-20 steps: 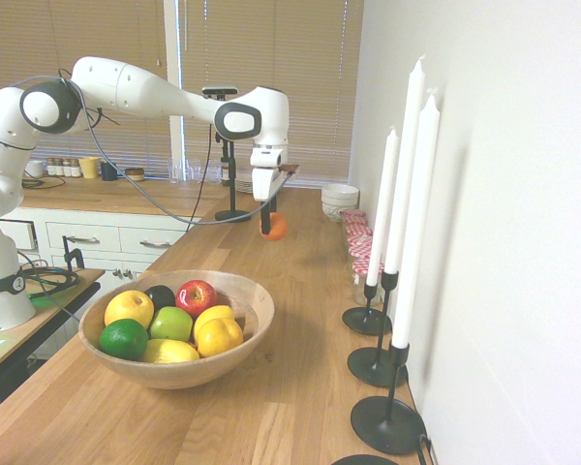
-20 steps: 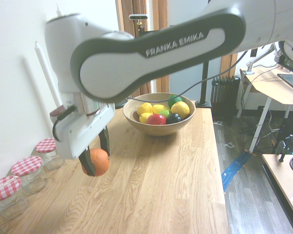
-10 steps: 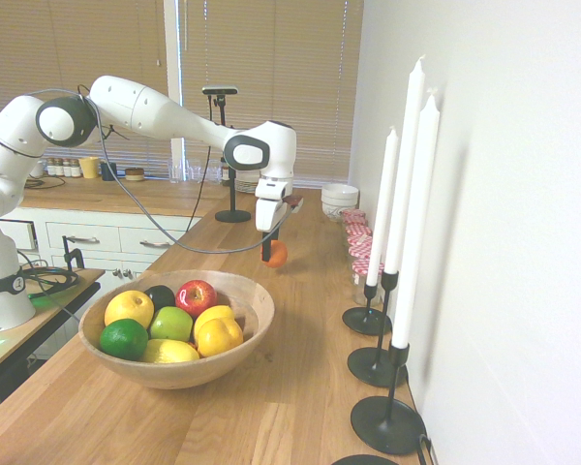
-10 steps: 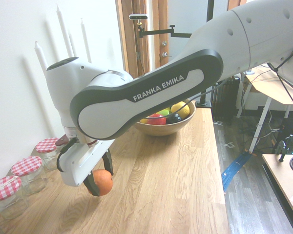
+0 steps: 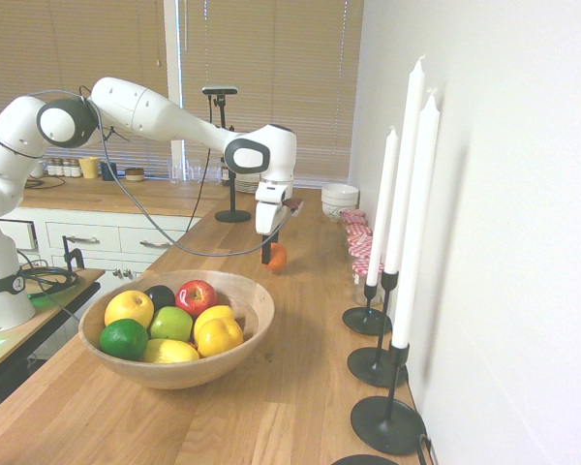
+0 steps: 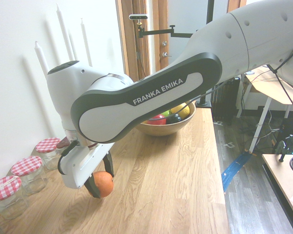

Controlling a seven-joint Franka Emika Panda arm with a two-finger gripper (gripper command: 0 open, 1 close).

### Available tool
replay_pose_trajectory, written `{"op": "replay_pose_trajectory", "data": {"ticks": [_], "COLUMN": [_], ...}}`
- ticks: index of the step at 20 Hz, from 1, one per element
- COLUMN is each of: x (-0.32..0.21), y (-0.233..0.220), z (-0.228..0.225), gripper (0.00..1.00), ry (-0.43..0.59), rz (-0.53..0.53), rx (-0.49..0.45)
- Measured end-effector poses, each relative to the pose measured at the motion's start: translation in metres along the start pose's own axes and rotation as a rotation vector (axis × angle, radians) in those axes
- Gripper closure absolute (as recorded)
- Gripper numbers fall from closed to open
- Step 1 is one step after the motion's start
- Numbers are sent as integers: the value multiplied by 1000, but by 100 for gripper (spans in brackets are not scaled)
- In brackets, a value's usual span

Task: Take orange out of the basket

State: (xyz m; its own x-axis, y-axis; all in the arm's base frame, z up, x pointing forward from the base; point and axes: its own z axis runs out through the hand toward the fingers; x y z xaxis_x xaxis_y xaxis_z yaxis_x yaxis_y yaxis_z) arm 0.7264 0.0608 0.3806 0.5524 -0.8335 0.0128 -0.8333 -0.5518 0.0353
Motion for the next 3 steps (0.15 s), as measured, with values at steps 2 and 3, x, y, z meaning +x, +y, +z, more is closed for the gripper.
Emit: {"op": "replay_pose_trajectory", "data": {"ticks": [2, 3], "x": [0, 0], "y": [0, -1], "z": [0, -1], "gripper": [0, 0], "ry": [2, 3], "rz": [0, 0], "rx": [4, 8]}}
